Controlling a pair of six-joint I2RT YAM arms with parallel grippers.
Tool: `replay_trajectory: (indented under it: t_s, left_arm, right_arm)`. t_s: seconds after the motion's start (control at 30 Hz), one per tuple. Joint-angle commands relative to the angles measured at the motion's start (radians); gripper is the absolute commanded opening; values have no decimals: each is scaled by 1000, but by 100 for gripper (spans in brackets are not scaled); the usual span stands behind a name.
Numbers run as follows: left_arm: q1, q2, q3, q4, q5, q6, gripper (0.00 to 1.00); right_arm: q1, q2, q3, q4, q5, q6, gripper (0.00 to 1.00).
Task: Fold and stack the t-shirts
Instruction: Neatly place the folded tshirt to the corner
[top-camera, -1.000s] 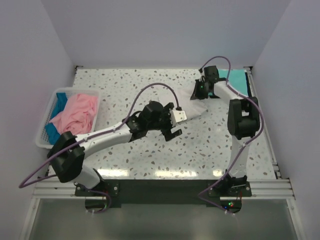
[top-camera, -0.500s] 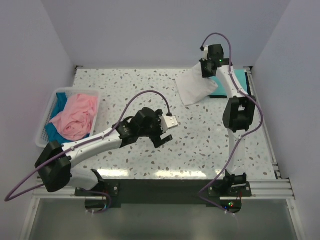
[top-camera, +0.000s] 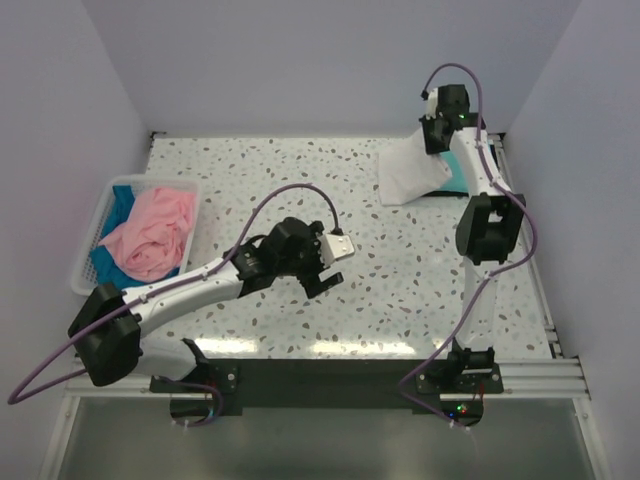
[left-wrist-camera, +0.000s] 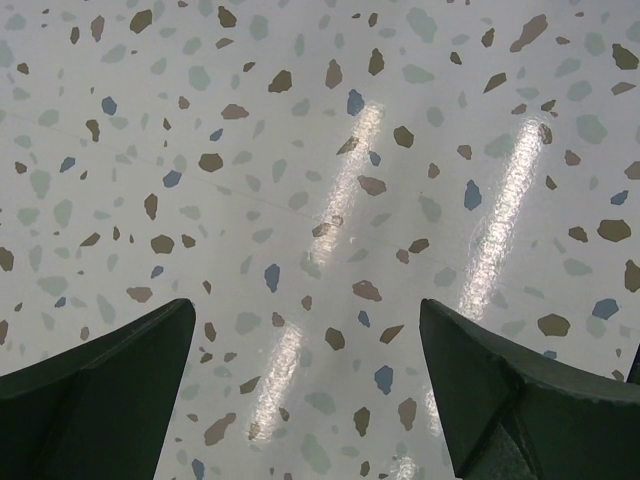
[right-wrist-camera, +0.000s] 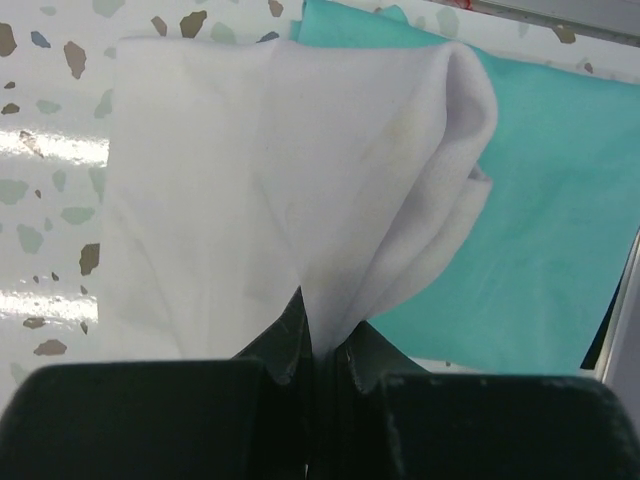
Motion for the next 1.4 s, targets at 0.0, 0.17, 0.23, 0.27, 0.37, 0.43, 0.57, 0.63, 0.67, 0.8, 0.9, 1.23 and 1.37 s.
replay_trajectory:
  t_s: [0.0, 0.17, 0.23, 0.27, 0.37, 0.43, 0.57, 0.63, 0.67, 0.8, 0.9, 1.23, 1.37]
  left_arm:
    - [8, -46, -14, 17, -4, 18, 100]
    - [8, -58, -19, 19, -4, 21, 100]
    - [8, -70, -29, 28, -1, 20, 100]
    - [8, -71, -31, 35, -2, 15, 100]
    - [8, -74, -38, 39, 4, 12, 100]
    - [8, -83, -41, 39, 3, 11, 100]
    - [8, -94, -43, 31, 4, 18, 100]
    - [8, -98, -46, 28, 1, 18, 100]
    - [8, -98, -49, 28, 1, 18, 100]
    - [8, -94, -48, 31, 9, 20, 100]
    - [8, -87, -39, 26, 6, 23, 100]
    - [8, -64, -25, -6, 12, 41, 100]
    - [8, -46, -15, -10, 7, 50, 100]
  right_arm:
    - [-8, -124, 63, -21, 19, -3, 0]
    - [-7, -152, 76, -37, 45, -21, 0]
    - [-8, -161, 96, -51, 48, -24, 0]
    - [-8, -166, 100, -54, 50, -23, 0]
    - [-8, -185, 103, -54, 53, -23, 0]
    - [-8, -192, 112, -58, 59, -24, 0]
    - [-15, -196, 124, -67, 67, -34, 0]
    - [-21, -199, 133, -71, 65, -43, 0]
    - [-22, -201, 133, -71, 64, -46, 0]
    - [-36, -198, 98, -58, 62, -70, 0]
    - [-45, -192, 55, -15, 61, -93, 0]
    - [-114, -115, 26, 130, 41, -191, 0]
    - [-130, -81, 32, 171, 38, -233, 0]
